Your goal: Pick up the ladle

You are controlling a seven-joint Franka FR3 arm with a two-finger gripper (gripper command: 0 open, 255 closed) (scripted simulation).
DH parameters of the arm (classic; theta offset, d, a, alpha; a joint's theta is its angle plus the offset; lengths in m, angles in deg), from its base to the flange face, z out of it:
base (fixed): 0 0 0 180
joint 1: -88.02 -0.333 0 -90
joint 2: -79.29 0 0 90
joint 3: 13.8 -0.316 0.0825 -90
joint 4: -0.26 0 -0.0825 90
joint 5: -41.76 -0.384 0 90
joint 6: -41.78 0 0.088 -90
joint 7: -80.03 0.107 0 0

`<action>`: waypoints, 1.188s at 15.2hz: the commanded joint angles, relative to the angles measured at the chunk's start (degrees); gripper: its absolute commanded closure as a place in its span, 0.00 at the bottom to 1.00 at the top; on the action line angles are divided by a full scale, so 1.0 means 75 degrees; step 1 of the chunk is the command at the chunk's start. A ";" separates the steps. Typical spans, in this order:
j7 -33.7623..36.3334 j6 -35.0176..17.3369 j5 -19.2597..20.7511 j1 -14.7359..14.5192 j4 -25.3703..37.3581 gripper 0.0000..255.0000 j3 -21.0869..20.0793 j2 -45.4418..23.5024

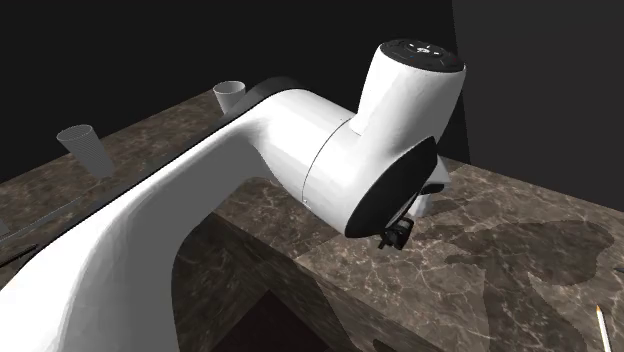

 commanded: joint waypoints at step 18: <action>0.1832 -0.2025 -0.0591 -0.0728 0.1637 0.00 -0.1970 -0.3404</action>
